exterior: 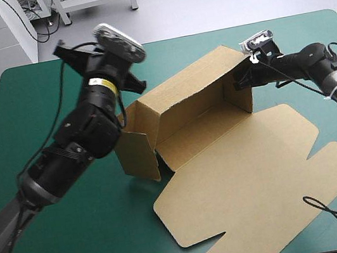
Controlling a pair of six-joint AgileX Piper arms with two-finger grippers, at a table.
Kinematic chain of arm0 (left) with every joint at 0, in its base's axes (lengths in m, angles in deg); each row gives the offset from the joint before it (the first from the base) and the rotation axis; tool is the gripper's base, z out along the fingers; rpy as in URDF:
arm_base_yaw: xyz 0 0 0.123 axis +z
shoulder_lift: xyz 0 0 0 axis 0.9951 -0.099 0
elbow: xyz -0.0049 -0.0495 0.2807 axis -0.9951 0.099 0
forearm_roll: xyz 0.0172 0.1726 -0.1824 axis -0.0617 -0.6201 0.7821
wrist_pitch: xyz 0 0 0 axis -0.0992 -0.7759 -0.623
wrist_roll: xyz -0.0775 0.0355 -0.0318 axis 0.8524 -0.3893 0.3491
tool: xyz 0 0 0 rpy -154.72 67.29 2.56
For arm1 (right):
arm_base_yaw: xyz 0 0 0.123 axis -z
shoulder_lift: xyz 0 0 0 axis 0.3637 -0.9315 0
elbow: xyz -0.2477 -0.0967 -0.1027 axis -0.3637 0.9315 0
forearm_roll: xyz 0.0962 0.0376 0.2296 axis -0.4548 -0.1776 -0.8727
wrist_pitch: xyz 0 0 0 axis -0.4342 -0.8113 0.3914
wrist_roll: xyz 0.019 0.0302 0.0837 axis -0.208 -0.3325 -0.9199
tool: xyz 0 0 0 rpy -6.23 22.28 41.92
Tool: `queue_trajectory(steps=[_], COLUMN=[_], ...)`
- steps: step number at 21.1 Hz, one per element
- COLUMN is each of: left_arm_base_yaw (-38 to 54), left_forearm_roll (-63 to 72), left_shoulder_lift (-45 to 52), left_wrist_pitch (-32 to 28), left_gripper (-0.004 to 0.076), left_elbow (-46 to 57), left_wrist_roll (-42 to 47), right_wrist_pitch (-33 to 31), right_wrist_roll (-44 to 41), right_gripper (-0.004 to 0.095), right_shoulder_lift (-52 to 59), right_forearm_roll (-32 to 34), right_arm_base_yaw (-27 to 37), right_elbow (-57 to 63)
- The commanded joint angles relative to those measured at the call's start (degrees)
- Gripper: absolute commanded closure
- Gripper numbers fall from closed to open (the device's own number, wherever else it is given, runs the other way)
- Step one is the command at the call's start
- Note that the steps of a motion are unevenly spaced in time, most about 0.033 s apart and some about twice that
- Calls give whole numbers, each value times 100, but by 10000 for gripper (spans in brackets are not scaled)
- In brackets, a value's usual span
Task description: Fold the box
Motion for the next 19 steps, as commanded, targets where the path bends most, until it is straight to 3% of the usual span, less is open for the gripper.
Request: queue_trajectory(steps=[1,4,6,7,11,13,16,19], left_arm_base_yaw=[709,1321,1943,2353,3623,4313,5124,5740], left_forearm_roll=[542,950,1553,2103,4051,4822,5458,5895], left_shoulder_lift=[435,538,621,635,643,643,643,643], left_wrist_pitch=[-256,-178,-187,-187,-136,-101,152,178], left_gripper=[710,710,710,710,710,710,710,710], left_elbow=[-142,-142,-142,-142,-132,-132,-81,227], left_wrist_roll=[39,36,-59,-369,-1666,-2116,-2683,-2825], right_wrist_pitch=[-191,-1,287,278,-675,-1397,-2708,-3067], right_wrist_roll=[-387,-919,-2010,-3123,-5792,-6444,-6911,-7241], right_gripper=[907,907,907,907,907,907,907,907], right_shoulder_lift=[518,749,947,1017,1016,980,774,681], right_forearm_roll=[-90,301,1225,2211,4595,5061,5089,4868], right_arm_base_yaw=[-123,-380,-778,-1075,-1799,-2018,-2092,-2092], right_elbow=[-123,-127,-229,-452,-1609,-2256,-2994,-3209])
